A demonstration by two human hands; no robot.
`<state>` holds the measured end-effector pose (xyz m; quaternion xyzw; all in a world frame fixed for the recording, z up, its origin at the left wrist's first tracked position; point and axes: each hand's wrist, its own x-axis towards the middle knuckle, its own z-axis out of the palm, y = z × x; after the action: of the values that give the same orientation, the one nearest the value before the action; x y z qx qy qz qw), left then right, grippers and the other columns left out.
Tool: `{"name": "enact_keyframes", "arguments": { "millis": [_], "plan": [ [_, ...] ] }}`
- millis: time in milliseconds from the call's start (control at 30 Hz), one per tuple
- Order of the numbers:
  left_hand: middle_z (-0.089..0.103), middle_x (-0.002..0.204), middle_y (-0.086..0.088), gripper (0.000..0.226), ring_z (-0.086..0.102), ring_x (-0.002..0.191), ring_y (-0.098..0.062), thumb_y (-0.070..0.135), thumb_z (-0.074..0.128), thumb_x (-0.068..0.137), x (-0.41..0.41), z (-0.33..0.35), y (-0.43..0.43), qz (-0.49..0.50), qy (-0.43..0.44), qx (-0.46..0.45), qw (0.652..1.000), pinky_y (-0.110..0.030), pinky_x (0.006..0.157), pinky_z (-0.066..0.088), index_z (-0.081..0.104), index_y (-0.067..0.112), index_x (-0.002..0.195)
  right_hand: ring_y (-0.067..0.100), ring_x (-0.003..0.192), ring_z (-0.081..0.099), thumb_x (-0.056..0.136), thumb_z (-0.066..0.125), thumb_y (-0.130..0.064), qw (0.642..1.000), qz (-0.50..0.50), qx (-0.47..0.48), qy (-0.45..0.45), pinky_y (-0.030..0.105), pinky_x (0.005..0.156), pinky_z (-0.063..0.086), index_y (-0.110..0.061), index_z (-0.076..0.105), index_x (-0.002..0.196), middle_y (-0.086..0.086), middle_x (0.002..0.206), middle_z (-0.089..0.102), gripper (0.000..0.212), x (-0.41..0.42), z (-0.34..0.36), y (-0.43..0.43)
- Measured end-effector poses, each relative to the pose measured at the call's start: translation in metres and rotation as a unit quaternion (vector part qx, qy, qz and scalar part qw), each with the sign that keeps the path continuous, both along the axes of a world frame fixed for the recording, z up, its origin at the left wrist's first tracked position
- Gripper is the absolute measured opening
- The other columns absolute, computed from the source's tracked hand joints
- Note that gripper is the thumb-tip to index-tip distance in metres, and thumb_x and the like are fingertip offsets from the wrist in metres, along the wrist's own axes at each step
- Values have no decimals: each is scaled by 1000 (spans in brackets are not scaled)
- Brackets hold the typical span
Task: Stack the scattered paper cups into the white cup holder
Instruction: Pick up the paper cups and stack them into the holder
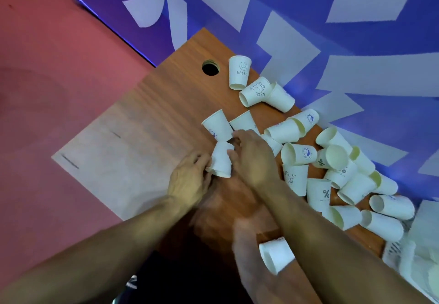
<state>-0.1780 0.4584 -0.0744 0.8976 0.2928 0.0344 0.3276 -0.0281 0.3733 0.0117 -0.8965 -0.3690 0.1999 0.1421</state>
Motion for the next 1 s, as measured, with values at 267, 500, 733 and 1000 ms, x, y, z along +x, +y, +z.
{"name": "enact_keyframes", "arguments": {
  "millis": [267, 500, 733, 1000],
  "plan": [
    [58, 85, -1, 11, 52, 75, -28, 18, 59, 83, 15, -9, 24, -40, -11, -11, 999, -29, 63, 32, 51, 18, 90, 26, 116, 52, 87, 64, -17, 994, 86, -63, -17, 38, 85, 44, -21, 36, 141, 0, 139, 44, 61, 37, -13, 80],
    [54, 88, 12, 13, 47, 74, -18, 19, 57, 89, -4, -7, 33, 9, -28, -99, 995, -34, 62, 46, 48, 25, 97, 29, 110, 55, 79, 67, -9, 965, 197, -174, -26, 35, 84, 47, -15, 50, 130, 6, 127, 49, 54, 55, -39, 103],
    [69, 110, 9, 12, 62, 85, -12, 10, 61, 76, 4, -1, 39, 67, -55, -160, 983, -27, 77, 51, 69, 19, 79, 30, 103, 59, 83, 69, -11, 973, 165, -154, -48, 35, 82, 48, -9, 62, 116, 11, 119, 55, 34, 51, -30, 98],
    [69, 93, 12, 36, 62, 75, -10, -3, 58, 70, 9, 18, 33, 104, -41, -228, 967, -13, 65, 44, 73, 25, 86, 32, 92, 61, 82, 63, -6, 994, 78, -42, -68, 44, 75, 54, -11, 61, 114, 12, 107, 61, 32, 41, 14, 65]
  ]
}}
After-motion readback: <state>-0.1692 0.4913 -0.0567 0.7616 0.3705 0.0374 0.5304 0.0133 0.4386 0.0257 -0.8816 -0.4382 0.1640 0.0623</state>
